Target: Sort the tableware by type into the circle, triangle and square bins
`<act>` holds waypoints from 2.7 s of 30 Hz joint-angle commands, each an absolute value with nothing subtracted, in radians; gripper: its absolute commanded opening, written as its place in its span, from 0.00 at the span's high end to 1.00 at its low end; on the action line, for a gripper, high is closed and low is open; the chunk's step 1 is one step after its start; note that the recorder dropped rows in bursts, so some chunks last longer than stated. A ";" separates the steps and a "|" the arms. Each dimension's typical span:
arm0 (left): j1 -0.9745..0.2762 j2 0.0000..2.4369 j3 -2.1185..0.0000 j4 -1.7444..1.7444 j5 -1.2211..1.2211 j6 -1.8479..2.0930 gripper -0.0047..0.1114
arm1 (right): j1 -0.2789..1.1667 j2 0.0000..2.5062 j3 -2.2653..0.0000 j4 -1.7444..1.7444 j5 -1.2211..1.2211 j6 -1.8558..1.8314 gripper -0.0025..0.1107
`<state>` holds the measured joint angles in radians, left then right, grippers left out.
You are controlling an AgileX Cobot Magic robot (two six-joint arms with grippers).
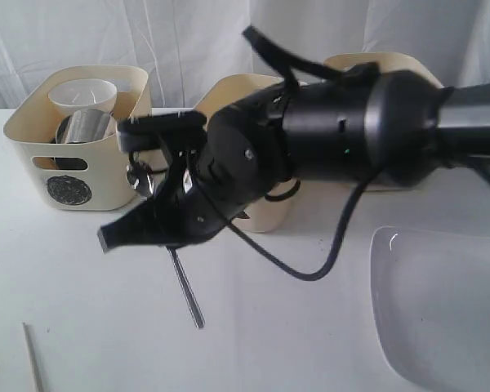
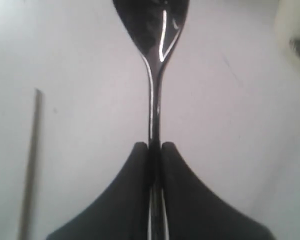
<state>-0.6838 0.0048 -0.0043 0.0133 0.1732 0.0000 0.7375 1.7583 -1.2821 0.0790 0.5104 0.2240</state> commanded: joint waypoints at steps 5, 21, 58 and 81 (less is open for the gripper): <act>-0.687 0.000 0.000 0.009 0.175 0.000 0.96 | 0.676 1.646 -1.231 -0.007 0.400 0.269 0.98; -0.687 0.000 0.000 0.009 0.175 0.000 0.96 | 0.420 1.609 -1.203 -0.087 0.066 0.270 0.98; -0.687 0.000 0.000 0.009 0.175 0.000 0.96 | 0.422 1.681 -1.269 -0.082 0.158 0.246 0.78; -0.687 0.000 0.000 0.009 0.175 0.000 0.96 | 0.407 1.191 -0.560 -0.008 -0.083 0.202 0.98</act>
